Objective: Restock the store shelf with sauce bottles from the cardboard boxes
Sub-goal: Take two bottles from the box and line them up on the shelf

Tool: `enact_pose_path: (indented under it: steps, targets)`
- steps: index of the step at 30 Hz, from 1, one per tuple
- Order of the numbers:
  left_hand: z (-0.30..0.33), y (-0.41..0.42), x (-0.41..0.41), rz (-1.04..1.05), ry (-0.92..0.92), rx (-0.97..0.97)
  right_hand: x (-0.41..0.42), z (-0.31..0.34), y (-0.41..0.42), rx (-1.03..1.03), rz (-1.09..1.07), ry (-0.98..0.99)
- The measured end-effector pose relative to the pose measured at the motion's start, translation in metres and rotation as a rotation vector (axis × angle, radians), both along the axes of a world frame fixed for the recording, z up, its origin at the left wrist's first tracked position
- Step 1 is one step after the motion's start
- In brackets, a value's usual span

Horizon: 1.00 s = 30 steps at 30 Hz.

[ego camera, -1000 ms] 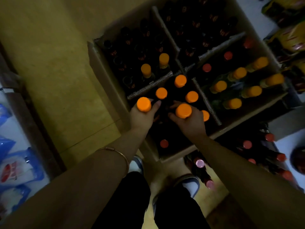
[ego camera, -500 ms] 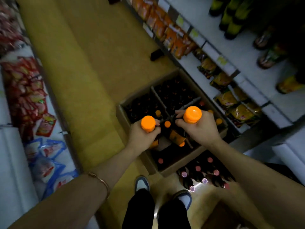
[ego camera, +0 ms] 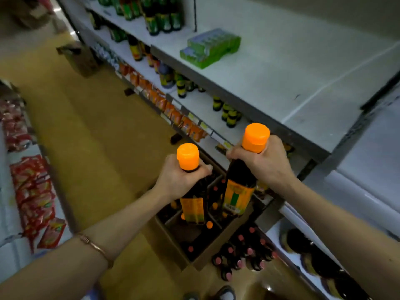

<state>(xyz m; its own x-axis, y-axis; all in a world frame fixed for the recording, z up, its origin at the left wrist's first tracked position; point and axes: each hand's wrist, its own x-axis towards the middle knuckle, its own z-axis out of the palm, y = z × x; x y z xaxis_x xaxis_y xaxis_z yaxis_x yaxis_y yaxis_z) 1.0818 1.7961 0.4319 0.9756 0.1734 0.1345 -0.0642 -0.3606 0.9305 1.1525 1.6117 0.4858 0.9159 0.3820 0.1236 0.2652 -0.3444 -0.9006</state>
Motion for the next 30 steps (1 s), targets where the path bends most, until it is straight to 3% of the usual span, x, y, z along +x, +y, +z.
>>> enact_pose_path:
  steps: [12,30]
  targets:
    - [0.183,-0.09,0.004,-0.432,-0.312,-0.038,-0.076,0.164,-0.086,0.078,-0.439,-0.182]
    - [0.312,-0.39,-0.101,-1.129,-0.254,-0.128,-0.279,0.298,-0.347,0.06,-1.006,-0.36]
